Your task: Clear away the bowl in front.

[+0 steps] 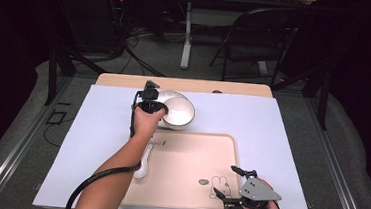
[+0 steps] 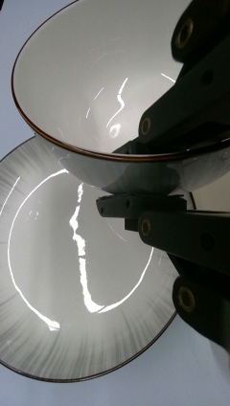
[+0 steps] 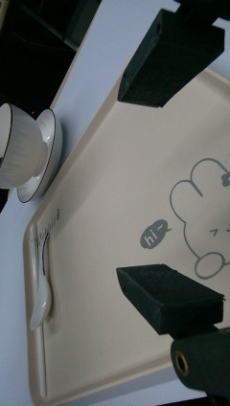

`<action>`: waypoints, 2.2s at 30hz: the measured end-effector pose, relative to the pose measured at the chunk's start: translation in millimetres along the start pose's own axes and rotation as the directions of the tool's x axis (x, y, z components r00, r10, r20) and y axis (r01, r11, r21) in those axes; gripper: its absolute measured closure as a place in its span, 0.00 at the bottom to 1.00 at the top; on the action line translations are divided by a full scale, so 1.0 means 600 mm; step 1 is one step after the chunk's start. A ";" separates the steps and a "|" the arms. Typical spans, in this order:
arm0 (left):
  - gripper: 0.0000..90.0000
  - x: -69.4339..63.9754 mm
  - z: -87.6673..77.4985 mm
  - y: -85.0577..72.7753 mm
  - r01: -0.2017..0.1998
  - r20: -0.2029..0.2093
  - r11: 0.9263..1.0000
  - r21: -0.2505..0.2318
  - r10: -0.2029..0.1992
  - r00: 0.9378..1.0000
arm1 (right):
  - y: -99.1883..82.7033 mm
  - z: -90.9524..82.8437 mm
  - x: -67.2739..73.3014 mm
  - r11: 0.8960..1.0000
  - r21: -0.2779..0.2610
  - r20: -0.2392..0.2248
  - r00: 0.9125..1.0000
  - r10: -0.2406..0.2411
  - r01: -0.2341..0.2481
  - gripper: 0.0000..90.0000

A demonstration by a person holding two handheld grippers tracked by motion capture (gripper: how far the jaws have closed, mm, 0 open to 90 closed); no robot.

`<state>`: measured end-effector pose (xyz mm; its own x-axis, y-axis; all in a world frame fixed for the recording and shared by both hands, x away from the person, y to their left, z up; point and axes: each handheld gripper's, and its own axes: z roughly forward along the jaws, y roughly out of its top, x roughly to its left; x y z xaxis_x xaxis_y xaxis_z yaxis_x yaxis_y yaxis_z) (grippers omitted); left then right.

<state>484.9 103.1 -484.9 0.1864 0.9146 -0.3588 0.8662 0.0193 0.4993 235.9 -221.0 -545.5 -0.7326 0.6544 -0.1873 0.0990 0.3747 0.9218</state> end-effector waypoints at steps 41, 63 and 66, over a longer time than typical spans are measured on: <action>0.90 -0.162 0.068 -0.052 -0.161 0.145 0.983 0.086 0.148 0.978 | 0.003 0.007 0.001 1.000 -0.002 -0.016 1.000 -0.009 0.009 0.16; 0.90 -0.211 0.111 -0.075 -0.192 0.186 0.973 0.126 0.167 0.968 | 0.004 0.008 0.001 1.000 -0.006 -0.019 1.000 -0.008 0.008 0.16; 0.90 -0.215 0.115 -0.076 -0.198 0.189 0.971 0.132 0.171 0.967 | 0.004 0.007 0.001 1.000 -0.006 -0.021 1.000 -0.006 0.006 0.16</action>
<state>453.2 -43.8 -515.6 0.4161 0.8115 -0.4102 0.8656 -0.2153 0.4521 238.5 -216.9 -544.9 -0.7468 0.6386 -0.1856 0.0911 0.3747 0.9226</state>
